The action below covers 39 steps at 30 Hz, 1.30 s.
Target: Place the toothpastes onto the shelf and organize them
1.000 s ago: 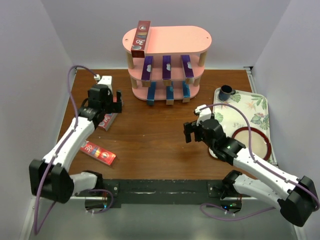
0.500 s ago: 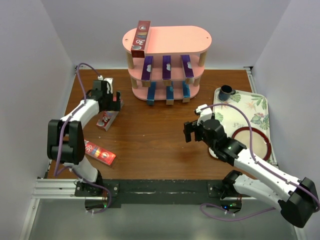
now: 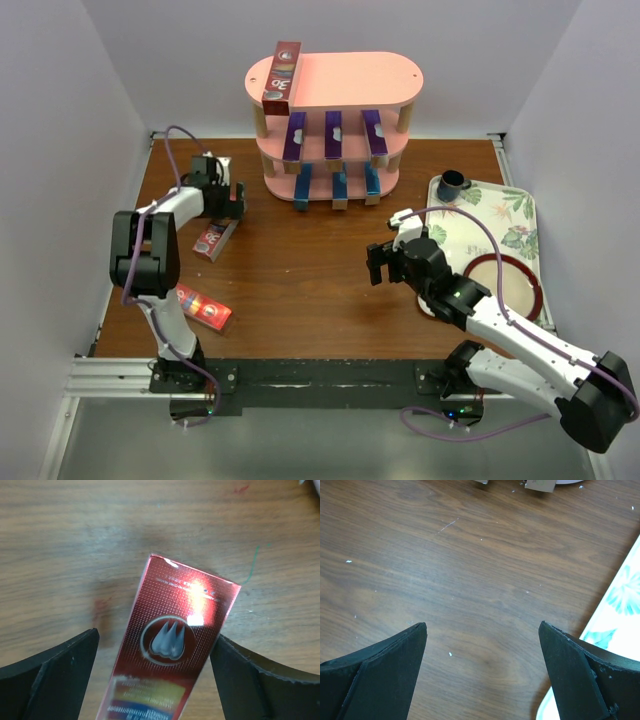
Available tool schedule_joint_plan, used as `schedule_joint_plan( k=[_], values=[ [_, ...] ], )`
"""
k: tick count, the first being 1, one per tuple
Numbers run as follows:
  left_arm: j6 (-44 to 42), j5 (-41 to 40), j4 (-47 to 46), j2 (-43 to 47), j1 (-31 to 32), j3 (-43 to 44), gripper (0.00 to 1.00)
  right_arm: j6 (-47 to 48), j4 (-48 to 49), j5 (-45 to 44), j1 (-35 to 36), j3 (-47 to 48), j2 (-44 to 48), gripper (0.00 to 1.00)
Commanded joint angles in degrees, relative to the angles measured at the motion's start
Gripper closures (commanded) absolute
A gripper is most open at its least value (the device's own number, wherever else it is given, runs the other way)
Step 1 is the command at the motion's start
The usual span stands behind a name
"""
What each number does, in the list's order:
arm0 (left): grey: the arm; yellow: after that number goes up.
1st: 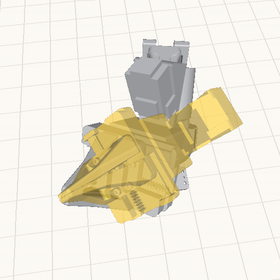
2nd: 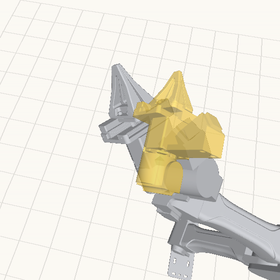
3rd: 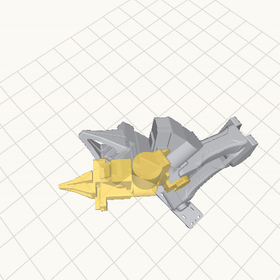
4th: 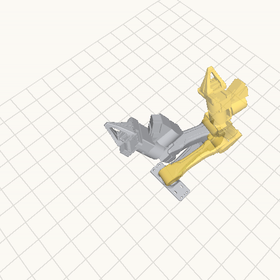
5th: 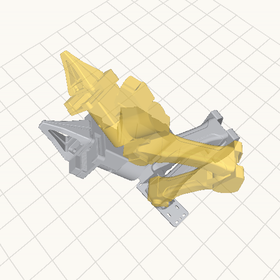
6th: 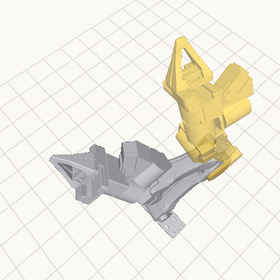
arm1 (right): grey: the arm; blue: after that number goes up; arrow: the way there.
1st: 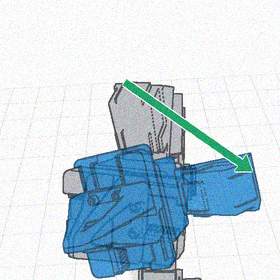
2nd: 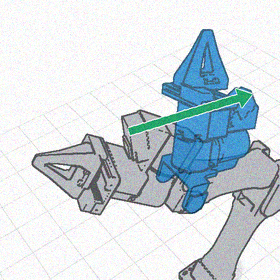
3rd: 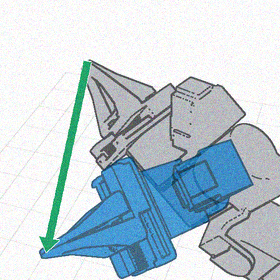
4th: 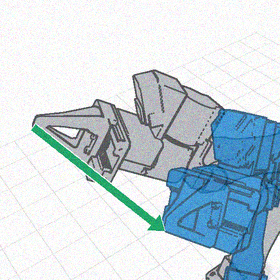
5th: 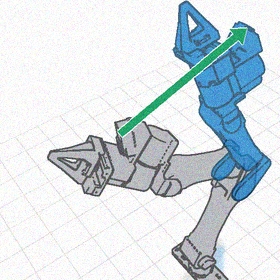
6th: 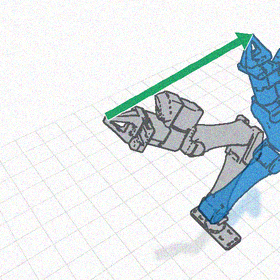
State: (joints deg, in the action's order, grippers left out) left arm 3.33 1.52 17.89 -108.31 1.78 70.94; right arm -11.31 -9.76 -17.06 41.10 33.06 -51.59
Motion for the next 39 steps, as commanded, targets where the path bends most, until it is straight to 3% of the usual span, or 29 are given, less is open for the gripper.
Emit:
schedule_joint_plan(
  k=[1, 6, 10, 16, 24, 30, 31, 39],
  values=[
    [0.4, 2.8, -0.1, -1.2, -0.4, 2.4, 0.12, 0.0, 2.2, -0.8, -0.2, 0.0, 0.3, 0.01],
    [3.4, 0.6, 1.4, -0.7, -0.3, 1.9, 0.35, 0.1, 2.4, 0.3, -0.2, 0.0, -0.2, 0.01],
    [7.1, -1.2, 3.0, 2.8, -0.3, 0.4, 0.63, 1.3, 2.6, 1.5, -0.2, -0.1, 0.6, 0.02],
    [15.5, -4.0, 5.1, 12.8, -0.3, -3.9, 0.75, 1.4, 1.7, 7.9, -0.1, 1.3, 0.4, 0.02],
    [31.6, -1.8, 5.1, 27.8, 0.0, -14.4, 0.76, -6.2, 8.0, 16.4, 3.2, 2.5, -1.3, 0.02],
    [44.2, 0.2, 2.2, 39.7, 1.7, -23.7, 0.78, -14.1, 17.0, 8.4, 15.8, 6.7, -12.6, 0.02],
    [48.2, 0.8, 0.7, 43.5, 3.2, -26.2, 0.79, -16.9, 23.5, 8.5, 18.1, 6.9, -16.7, 0.02],
    [55.5, 0.8, 0.1, 49.0, 8.5, -28.7, 0.8, -24.2, 36.0, 6.8, 23.3, 11.0, -26.2, 0.02]
  ],
)
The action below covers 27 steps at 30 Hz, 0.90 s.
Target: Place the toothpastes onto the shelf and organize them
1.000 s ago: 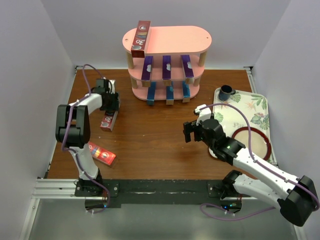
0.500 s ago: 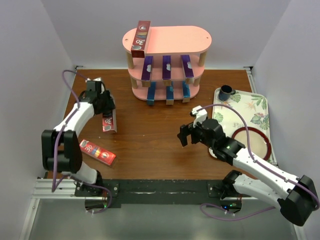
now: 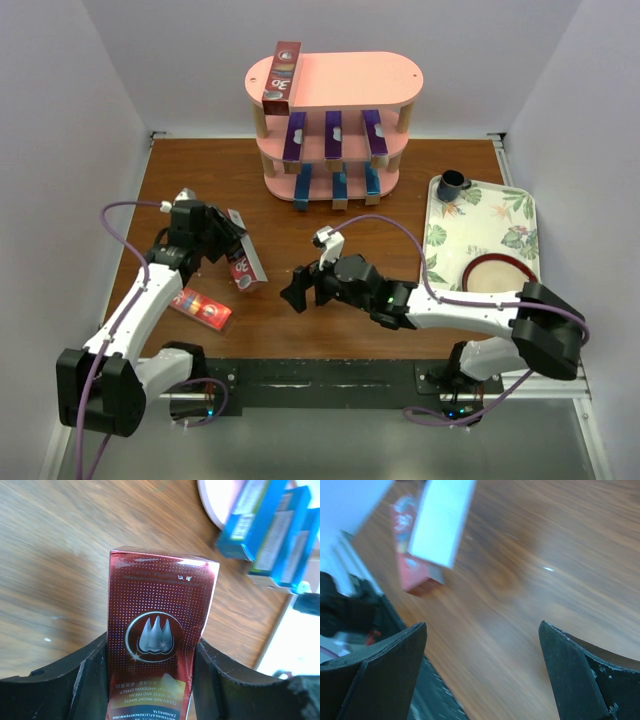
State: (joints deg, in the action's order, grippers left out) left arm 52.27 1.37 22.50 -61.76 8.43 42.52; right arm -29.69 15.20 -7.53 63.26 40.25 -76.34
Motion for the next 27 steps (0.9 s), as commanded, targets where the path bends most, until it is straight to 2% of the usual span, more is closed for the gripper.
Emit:
schedule_joint_plan(
  k=[1, 8, 16, 22, 27],
  values=[
    [7.7, 0.7, -4.5, 3.0, 2.6, -0.6, 0.8, -7.3, 11.7, -2.8, 1.2, 4.0, -2.7, 0.02],
    [10.9, -0.2, -5.5, 4.8, 4.2, -1.8, 0.8, -10.6, 15.3, 0.0, 1.2, 6.9, -7.9, 0.02],
    [12.3, -0.6, -6.5, 5.9, 5.4, -3.1, 0.79, -11.6, 16.5, 2.3, 1.2, 10.6, -13.9, 0.07],
    [12.9, 0.0, -8.1, 6.4, 5.7, -4.5, 0.79, -12.0, 16.7, 2.9, 1.1, 13.2, -18.0, 0.17],
    [13.0, 0.5, -8.8, 7.0, 5.8, -5.4, 0.77, -12.4, 17.3, 3.4, 1.2, 13.9, -19.8, 0.34]
  ],
)
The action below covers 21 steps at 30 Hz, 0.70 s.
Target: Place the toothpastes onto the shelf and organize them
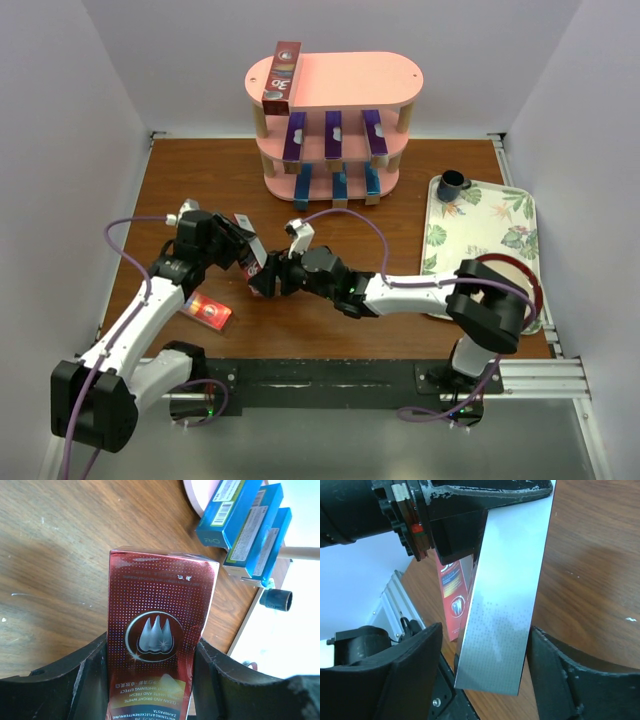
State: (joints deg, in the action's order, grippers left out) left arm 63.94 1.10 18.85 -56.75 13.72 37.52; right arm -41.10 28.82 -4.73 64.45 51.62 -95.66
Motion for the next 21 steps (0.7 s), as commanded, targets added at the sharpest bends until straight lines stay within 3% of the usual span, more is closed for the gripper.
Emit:
schedule_joint_plan(
  k=[1, 5, 8, 9, 14, 21],
  values=[
    [1.3, 1.2, -5.9, 2.3, 0.5, -0.7, 0.76, -1.2, 3.9, 0.6, -0.1, 2.5, -0.8, 0.37],
    [0.7, 1.3, -6.5, 3.2, 0.5, -1.2, 0.69, -1.8, 4.2, 0.5, 0.0, 1.7, -0.5, 0.55],
    [-0.5, 0.9, -7.1, 4.4, 0.5, -1.4, 0.56, -2.2, 4.1, 0.6, -0.1, 0.6, 0.6, 0.65],
    [-1.4, 0.7, -7.3, 4.7, 0.5, -1.6, 0.47, -2.3, 4.1, 0.5, -0.1, 0.3, 1.1, 0.66],
    [-5.7, -0.9, -10.0, 9.2, 0.5, -2.6, 0.23, -2.4, 1.6, -0.5, -0.1, -2.4, 5.9, 0.75],
    [-14.9, -8.0, -10.3, 15.5, 0.4, -1.5, 0.07, -1.8, -5.6, -0.7, -0.5, -5.9, 14.0, 0.81]
  ],
)
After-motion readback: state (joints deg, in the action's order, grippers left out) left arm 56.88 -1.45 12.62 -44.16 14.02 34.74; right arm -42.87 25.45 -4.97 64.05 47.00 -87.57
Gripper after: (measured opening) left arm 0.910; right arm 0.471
